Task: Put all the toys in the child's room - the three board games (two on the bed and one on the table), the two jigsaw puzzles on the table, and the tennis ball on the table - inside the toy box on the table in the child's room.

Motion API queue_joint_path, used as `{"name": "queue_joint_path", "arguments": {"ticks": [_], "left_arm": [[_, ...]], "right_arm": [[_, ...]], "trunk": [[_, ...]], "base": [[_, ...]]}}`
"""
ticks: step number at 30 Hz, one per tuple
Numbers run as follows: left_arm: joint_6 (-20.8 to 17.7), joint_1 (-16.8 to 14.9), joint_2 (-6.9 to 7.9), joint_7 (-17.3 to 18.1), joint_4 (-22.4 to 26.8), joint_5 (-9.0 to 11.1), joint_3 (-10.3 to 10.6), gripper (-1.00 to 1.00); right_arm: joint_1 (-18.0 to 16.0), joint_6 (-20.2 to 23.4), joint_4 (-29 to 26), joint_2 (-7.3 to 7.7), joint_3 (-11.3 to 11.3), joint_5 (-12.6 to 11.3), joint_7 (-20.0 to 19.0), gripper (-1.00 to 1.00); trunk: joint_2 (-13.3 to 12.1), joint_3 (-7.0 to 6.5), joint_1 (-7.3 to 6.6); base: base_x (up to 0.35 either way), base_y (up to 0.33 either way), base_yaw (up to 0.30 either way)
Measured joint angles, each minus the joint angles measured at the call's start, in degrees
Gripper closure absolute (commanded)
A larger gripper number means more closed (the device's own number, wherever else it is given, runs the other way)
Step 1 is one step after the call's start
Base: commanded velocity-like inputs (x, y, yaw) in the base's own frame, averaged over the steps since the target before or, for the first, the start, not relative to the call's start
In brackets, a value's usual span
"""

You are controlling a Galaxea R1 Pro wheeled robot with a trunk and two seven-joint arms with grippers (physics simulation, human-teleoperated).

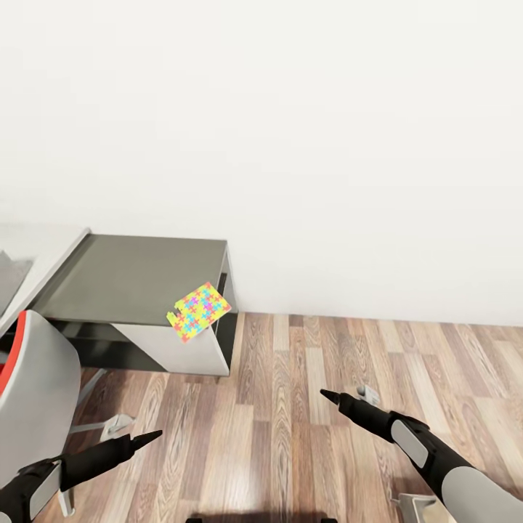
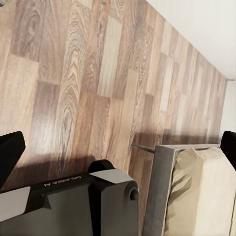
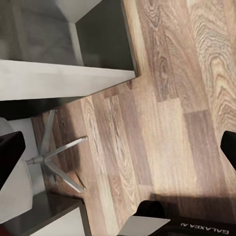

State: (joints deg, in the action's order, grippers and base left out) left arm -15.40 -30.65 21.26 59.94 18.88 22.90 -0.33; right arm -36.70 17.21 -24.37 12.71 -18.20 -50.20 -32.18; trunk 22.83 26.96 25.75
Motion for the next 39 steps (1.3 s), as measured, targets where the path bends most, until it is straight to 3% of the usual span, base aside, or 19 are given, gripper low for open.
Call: {"name": "queue_joint_path", "arguments": {"ticks": [39], "left_arm": [[0.0,0.0,0.0,0.01,0.01,-0.01,0.0,-1.0]], "right_arm": [[0.0,0.28,0.23,0.04,0.09,-0.16,-0.02,-1.0]], "trunk": [[0.0,-3.73,0.0]], "base": [[0.0,-0.016,0.051]]}}
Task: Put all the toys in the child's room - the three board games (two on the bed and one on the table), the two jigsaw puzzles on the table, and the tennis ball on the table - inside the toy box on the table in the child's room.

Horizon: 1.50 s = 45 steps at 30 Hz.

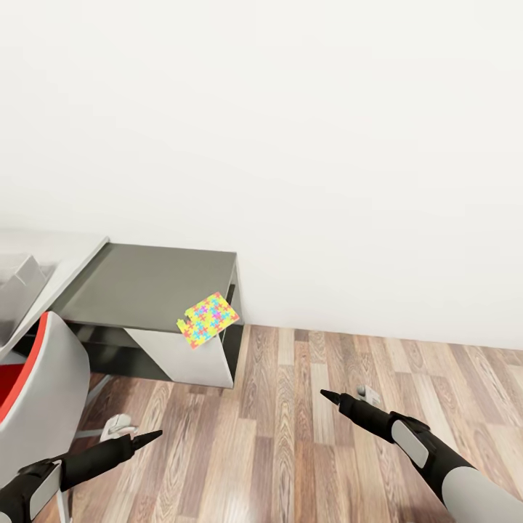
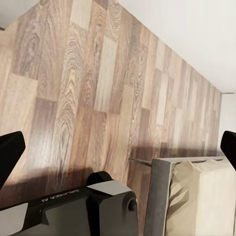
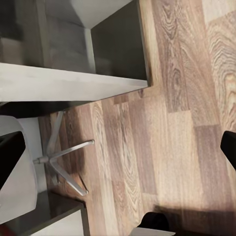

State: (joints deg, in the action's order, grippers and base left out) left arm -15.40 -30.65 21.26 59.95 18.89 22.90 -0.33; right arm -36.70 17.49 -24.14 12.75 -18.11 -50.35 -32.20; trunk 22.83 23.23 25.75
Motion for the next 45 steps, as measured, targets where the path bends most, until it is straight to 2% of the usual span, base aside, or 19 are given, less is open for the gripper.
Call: {"name": "queue_joint_path", "arguments": {"ticks": [11,22,45], "left_arm": [[0.0,-0.01,0.0,0.07,-0.01,0.02,0.0,-1.0],[0.01,-0.01,0.0,0.13,-0.03,0.04,0.0,-1.0],[0.0,0.0,0.08,0.69,-0.02,0.06,0.0,-1.0]], "right_arm": [[0.01,-0.02,0.01,0.03,-0.01,-0.01,-0.09,-1.0],[0.01,-0.04,0.06,0.03,-0.01,-0.01,-0.15,-1.0],[0.01,-0.11,0.01,-0.06,-0.01,-0.01,-0.12,-1.0]], "trunk": [[0.0,-0.59,0.0],[0.0,-1.49,0.0],[0.0,-3.43,0.0]], "base": [[0.0,0.001,-0.045],[0.0,0.108,-0.138],[0.0,0.005,-0.139]]}}
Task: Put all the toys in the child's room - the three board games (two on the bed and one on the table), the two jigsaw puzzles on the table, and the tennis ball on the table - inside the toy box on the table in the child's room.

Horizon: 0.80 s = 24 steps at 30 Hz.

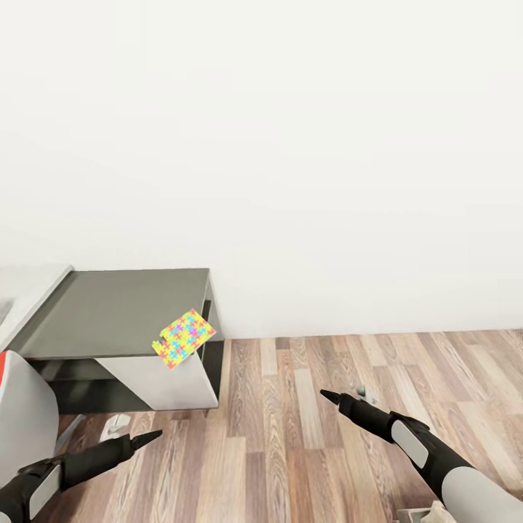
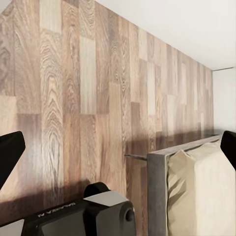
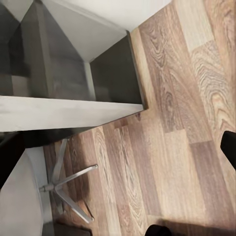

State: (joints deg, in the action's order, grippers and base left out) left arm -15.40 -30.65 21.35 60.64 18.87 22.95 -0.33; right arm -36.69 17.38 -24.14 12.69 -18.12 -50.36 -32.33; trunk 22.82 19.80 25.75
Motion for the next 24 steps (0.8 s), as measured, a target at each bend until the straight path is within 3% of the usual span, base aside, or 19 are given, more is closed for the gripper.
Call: {"name": "queue_joint_path", "arguments": {"ticks": [24], "left_arm": [[-0.08,0.01,0.02,0.43,0.01,0.07,0.0,-1.0]], "right_arm": [[0.0,-0.04,-0.06,-0.2,0.0,0.06,0.21,-1.0]], "trunk": [[0.0,-2.13,0.0]], "base": [[0.0,0.0,-0.035]]}}
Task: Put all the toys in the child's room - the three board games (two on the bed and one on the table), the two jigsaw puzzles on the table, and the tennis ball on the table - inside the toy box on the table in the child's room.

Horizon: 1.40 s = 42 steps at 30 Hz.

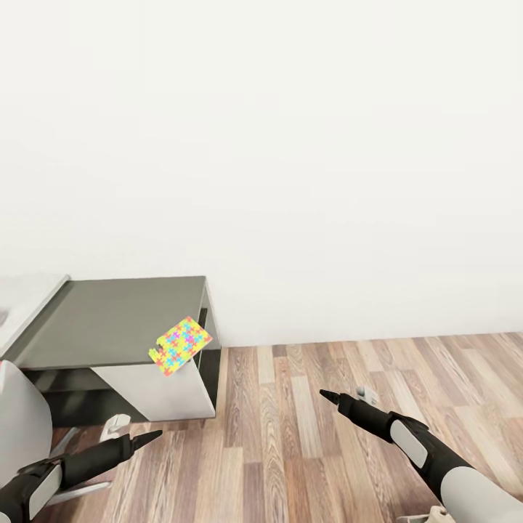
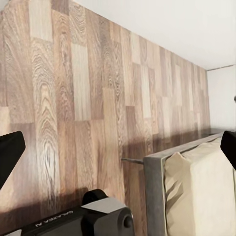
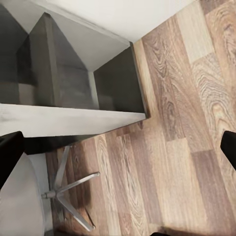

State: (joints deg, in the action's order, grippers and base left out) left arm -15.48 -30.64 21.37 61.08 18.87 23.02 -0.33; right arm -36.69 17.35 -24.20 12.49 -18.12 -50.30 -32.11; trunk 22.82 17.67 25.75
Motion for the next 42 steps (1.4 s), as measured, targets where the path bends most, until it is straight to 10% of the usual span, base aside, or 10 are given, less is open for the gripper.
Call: {"name": "queue_joint_path", "arguments": {"ticks": [42], "left_arm": [[-0.01,0.01,0.1,1.32,0.21,0.08,-0.32,-1.0]], "right_arm": [[0.0,0.19,0.06,0.24,0.09,-0.05,-0.13,-1.0]], "trunk": [[-0.01,-3.92,0.0]], "base": [[-0.007,0.0,0.023]]}}
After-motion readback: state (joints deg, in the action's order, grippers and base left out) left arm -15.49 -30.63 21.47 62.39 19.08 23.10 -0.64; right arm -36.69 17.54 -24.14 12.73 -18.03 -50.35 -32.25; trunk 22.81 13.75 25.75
